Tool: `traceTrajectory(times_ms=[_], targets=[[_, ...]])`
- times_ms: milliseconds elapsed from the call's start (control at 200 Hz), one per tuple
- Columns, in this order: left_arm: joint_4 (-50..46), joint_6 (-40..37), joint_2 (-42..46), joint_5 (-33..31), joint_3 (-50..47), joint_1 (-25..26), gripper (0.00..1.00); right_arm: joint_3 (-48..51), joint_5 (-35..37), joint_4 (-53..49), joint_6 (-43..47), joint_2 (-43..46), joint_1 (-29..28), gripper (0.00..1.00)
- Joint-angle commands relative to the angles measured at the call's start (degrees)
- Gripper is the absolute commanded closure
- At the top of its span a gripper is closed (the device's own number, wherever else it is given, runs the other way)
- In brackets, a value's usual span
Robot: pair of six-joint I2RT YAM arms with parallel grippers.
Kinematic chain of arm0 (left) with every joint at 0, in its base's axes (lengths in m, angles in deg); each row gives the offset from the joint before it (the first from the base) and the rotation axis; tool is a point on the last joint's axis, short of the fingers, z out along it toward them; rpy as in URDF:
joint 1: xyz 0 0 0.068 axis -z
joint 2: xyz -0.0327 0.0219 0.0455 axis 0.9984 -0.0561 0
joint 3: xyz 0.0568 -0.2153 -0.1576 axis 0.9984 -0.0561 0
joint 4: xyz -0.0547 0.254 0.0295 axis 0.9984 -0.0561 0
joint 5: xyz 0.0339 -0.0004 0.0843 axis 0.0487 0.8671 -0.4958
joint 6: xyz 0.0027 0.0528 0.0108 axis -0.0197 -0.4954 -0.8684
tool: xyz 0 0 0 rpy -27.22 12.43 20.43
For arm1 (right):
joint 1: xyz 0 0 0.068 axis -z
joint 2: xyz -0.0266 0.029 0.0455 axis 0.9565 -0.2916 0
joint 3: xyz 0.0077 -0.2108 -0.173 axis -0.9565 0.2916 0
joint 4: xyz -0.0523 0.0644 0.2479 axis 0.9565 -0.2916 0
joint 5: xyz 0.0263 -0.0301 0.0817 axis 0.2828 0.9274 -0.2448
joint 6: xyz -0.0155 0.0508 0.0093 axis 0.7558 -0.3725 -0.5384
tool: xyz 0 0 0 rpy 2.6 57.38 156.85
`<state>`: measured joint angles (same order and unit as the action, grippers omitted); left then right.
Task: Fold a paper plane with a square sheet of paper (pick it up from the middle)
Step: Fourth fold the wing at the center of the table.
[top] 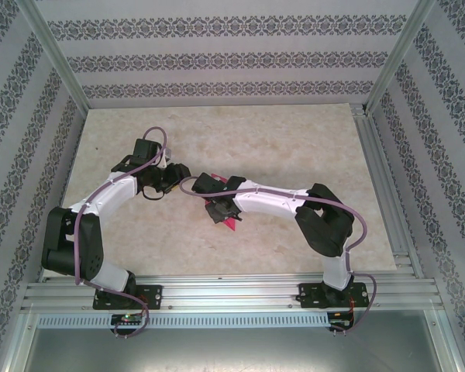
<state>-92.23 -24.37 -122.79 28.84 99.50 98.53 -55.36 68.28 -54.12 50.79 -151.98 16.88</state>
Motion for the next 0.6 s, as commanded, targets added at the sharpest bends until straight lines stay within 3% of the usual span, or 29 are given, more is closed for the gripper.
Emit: traceTrajectory(times_ms=[0, 595], targets=[[-0.19, 0.28, 1.31, 0.1, -0.08, 0.03, 0.51, 0.57, 1.5, -0.16, -0.82, 1.07, -0.18, 0.61], [-0.58, 0.36, 0.75, 0.39, 0.31, -0.02, 0.51, 3.25, -3.29, 3.68, 0.37, 2.53, 3.05, 0.82]])
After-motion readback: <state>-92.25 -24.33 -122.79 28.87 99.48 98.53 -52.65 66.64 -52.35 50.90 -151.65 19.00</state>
